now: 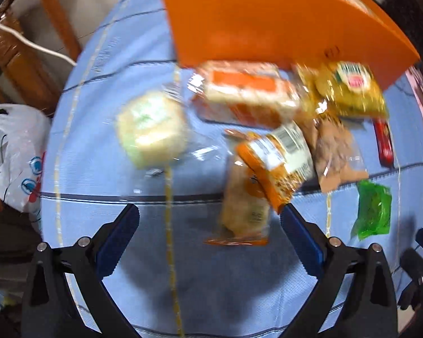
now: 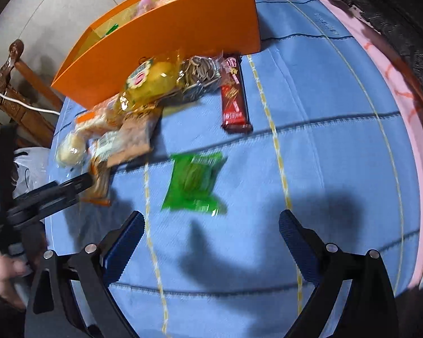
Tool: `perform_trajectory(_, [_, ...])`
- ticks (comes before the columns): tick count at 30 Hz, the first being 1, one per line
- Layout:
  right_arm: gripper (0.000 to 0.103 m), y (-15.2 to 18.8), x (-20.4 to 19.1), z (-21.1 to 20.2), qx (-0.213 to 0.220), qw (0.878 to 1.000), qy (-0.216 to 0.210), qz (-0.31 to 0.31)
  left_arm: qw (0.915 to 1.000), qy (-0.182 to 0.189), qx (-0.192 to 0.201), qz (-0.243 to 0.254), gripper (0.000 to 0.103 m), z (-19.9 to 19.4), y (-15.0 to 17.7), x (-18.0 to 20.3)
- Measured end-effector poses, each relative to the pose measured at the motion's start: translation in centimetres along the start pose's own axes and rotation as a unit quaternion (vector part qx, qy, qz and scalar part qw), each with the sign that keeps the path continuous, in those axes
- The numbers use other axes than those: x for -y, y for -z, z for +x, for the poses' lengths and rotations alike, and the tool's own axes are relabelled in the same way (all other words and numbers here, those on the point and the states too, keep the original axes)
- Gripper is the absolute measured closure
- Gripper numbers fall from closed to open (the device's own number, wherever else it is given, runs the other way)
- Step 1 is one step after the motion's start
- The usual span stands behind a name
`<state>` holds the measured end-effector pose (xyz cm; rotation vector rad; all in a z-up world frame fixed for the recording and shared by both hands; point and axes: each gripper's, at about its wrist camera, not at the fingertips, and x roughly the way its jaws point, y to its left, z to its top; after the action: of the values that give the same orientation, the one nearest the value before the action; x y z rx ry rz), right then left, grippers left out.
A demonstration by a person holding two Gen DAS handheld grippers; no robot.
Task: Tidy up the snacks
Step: 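Grasp wrapped round bread roll with left tool while right tool grasps green packet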
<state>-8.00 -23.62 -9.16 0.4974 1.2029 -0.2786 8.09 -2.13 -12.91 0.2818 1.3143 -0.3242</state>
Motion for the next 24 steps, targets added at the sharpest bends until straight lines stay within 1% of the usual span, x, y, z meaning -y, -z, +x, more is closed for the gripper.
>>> perform_trajectory(2, [0.006,1.1,0.1,-0.8,0.007,1.000,0.018,0.000,0.9998,0.005,-0.005,0.018,0.007,0.8,0.2,0.8])
perform_trajectory(4, [0.006,2.2,0.6,-1.5,0.011,1.000,0.024,0.017,0.9996,0.012,-0.008,0.024,0.035,1.6,0.2,1.0])
perform_trajectory(5, [0.006,2.8,0.9,-1.7,0.011,0.999,0.027,0.026,0.9992,0.029,-0.015,0.023,0.047,2.1,0.2,1.0])
perform_trajectory(6, [0.006,3.3,1.2,-1.9,0.011,0.999,0.033,0.038,0.9993,0.033,-0.007,0.018,0.059,2.1,0.2,0.8])
perform_trajectory(7, [0.006,3.8,1.5,-2.3,0.010,0.998,0.038,0.046,0.9994,0.030,-0.003,0.020,0.065,2.1,0.2,0.7])
perform_trajectory(8, [0.006,4.1,1.7,-2.5,0.011,0.998,0.041,0.048,0.9991,0.035,-0.006,0.021,0.065,2.2,0.1,0.5])
perform_trajectory(11, [0.006,4.6,1.3,-2.6,0.014,0.997,0.054,0.046,0.9971,0.071,-0.025,-0.007,0.066,2.3,0.1,-0.8])
perform_trajectory(12, [0.006,4.4,0.9,-2.5,0.016,0.998,0.055,0.042,0.9968,0.076,-0.025,-0.009,0.066,2.1,0.3,-1.1])
perform_trajectory(15, [0.006,2.9,-0.4,-1.5,0.016,0.998,0.048,0.029,0.9968,0.079,-0.013,-0.005,0.066,1.1,0.7,-1.9])
perform_trajectory(18, [0.007,0.8,-1.7,0.3,0.021,0.999,0.041,0.015,0.9960,0.087,-0.006,-0.016,0.066,0.2,1.2,-3.2])
perform_trajectory(20, [0.009,-0.6,-2.5,1.7,0.021,0.999,0.037,0.002,0.9956,0.090,-0.003,-0.028,0.066,-0.3,1.6,-3.7])
perform_trajectory(21, [0.018,-1.3,-2.9,2.7,0.017,0.999,0.036,-0.009,0.9955,0.089,-0.001,-0.033,0.066,-0.5,1.8,-3.9])
perform_trajectory(22, [0.039,-1.8,-3.2,3.6,0.006,0.999,0.039,-0.022,0.9957,0.086,0.001,-0.036,0.066,-0.6,1.9,-4.1])
perform_trajectory(23, [0.054,-2.2,-3.5,5.1,-0.019,0.998,0.040,-0.037,0.9960,0.080,0.003,-0.040,0.066,-0.9,2.2,-4.2])
perform_trajectory(24, [0.063,-2.4,-3.6,6.0,-0.038,0.998,0.034,-0.046,0.9963,0.075,0.004,-0.042,0.066,-1.1,2.4,-4.2])
